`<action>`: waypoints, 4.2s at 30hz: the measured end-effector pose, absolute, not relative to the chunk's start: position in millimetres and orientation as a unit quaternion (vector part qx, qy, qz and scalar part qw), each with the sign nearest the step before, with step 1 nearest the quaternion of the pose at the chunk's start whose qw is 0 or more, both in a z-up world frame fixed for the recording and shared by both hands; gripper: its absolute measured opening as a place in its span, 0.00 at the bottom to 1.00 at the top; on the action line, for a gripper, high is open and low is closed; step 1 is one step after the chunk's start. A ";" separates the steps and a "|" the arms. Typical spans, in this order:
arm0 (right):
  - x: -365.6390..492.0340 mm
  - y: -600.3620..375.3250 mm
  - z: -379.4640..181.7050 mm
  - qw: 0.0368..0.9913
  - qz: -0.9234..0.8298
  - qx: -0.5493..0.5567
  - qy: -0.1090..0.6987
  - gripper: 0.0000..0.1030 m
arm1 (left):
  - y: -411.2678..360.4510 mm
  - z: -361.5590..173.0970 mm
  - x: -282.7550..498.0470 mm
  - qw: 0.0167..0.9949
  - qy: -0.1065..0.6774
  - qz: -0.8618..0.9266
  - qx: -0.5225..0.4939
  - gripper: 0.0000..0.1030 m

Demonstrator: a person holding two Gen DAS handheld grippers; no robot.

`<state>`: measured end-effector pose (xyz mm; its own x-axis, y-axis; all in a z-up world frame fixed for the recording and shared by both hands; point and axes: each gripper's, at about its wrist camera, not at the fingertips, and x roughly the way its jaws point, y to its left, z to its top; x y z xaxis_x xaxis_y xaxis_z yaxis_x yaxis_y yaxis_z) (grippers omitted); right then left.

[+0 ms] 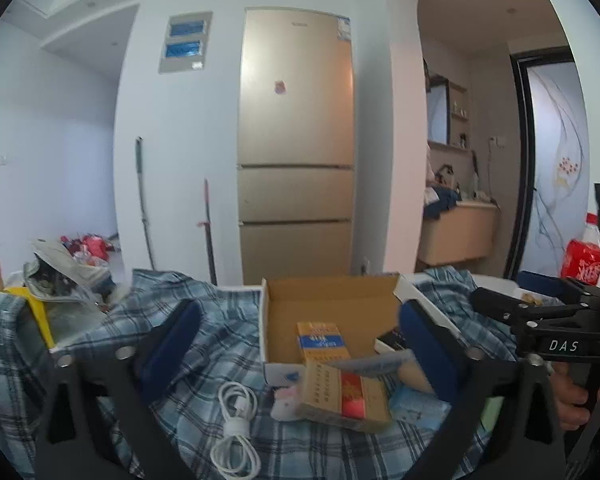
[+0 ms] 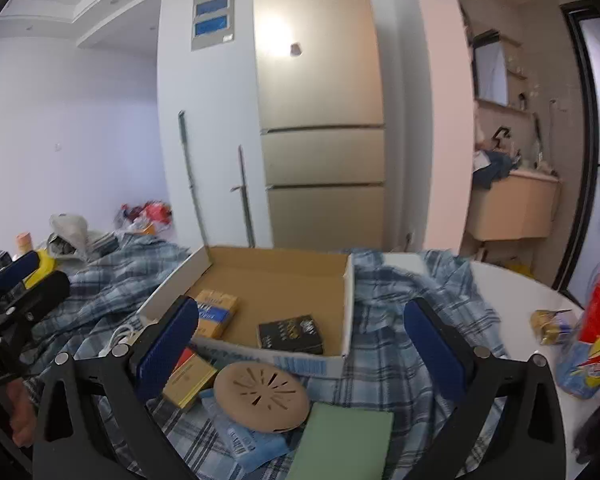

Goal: Organize soft objects
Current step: 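Raise both tools and move back toward the remaining items, then grasp the red-white pack with the left gripper while the right grasps the beige soap dish, then lift the red-white pack and soap dish and carry them over the box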

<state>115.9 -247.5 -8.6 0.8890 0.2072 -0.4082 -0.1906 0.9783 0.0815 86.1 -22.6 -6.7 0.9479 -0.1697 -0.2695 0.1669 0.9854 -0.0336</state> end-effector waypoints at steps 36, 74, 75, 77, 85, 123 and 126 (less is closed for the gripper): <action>182.9 -223.5 -85.8 0.867 0.186 0.038 0.461 0.79 | -34.7 -65.8 165.6 0.906 0.398 -0.141 -0.020 0.74; 130.0 -220.7 -30.7 0.944 0.130 -0.036 0.301 0.62 | -81.6 -35.6 102.1 0.931 0.281 -0.205 0.111 0.27; 131.9 -218.3 -33.0 0.942 0.124 -0.044 0.310 0.62 | -83.5 -36.5 103.1 0.929 0.285 -0.208 0.112 0.27; 136.8 -216.2 -37.8 0.934 0.127 -0.049 0.330 0.62 | -84.8 -38.3 104.2 0.926 0.291 -0.216 0.108 0.27; 146.8 -220.4 -50.4 0.916 0.130 -0.043 0.377 0.62 | -90.8 -46.8 110.3 0.906 0.328 -0.246 0.102 0.27; 95.3 -236.5 46.0 0.980 0.083 -0.025 0.181 0.63 | -50.9 55.7 60.2 0.986 0.096 -0.104 0.086 0.24; 99.4 -236.2 64.5 0.981 0.078 -0.027 0.174 0.64 | -53.4 75.4 63.2 0.988 0.079 -0.100 0.086 0.24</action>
